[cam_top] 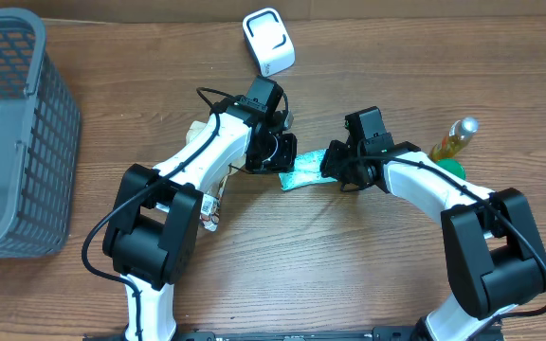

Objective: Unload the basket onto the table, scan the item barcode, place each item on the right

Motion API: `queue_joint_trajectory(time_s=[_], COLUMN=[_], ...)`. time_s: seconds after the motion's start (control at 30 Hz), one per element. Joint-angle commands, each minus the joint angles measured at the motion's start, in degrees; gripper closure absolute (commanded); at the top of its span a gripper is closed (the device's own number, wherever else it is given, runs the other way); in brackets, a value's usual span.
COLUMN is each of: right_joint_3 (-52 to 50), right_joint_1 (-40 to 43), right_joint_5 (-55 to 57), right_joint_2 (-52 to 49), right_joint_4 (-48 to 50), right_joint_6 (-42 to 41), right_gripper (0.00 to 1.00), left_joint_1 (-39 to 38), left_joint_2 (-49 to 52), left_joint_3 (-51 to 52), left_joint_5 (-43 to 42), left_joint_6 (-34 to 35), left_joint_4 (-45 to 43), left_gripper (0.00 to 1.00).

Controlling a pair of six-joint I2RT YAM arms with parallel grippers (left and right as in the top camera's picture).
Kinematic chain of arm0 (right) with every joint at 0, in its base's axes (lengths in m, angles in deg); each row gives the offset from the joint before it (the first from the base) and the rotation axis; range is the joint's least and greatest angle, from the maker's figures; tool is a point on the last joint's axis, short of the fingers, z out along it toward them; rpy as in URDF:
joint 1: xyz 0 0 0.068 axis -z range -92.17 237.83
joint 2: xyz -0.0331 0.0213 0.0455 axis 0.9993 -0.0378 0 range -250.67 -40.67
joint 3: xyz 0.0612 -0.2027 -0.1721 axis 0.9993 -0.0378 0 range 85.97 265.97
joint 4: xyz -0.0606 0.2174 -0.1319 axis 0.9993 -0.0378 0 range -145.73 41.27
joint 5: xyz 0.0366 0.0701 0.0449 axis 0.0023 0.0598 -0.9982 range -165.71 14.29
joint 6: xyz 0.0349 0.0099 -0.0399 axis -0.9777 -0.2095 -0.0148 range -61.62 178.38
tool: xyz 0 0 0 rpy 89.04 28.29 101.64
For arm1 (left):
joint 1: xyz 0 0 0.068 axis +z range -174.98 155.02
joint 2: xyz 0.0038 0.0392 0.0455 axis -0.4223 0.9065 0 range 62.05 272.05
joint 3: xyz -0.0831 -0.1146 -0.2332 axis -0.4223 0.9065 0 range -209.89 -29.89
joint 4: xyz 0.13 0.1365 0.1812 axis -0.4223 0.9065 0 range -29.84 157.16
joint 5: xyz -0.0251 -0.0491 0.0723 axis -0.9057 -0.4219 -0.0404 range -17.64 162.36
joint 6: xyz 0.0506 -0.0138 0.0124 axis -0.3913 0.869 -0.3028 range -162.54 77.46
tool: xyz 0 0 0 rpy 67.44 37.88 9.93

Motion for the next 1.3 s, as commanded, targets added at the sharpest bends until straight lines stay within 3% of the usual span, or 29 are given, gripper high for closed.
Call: queue_joint_trajectory(time_s=[0.0,0.33,0.87,1.07,1.27], right_joint_3=[-1.29,-1.29,-1.29,-1.29,-1.29], right_joint_1=[-0.15,-0.15,-0.15,-0.15,-0.15], right_joint_5=[1.29,1.29,1.29,1.27,1.27], right_joint_2=[-1.68,-1.68,-1.68,-1.68,-1.68], right_joint_4=[-0.24,-0.24,-0.24,0.11,0.13], right_joint_6=[-0.22,-0.22,-0.2,-0.22,-0.2], right_gripper=[0.96,0.96,0.96,0.96,0.96], left_joint_1=[-0.74,-0.68,1.99,1.99,1.86], left_joint_2=[-0.13,6.38,4.57,-2.21,-1.99], left_joint_3=[0.09,0.11,-0.26,-0.98,-0.96], left_joint_5=[-1.33,0.35,6.4,5.99,7.52], left_joint_6=[1.55,3.32,3.02,4.85,6.73], left_joint_4=[0.07,0.24,4.96,0.9,-5.35], left_gripper=[0.96,0.96,0.96,0.96,0.96])
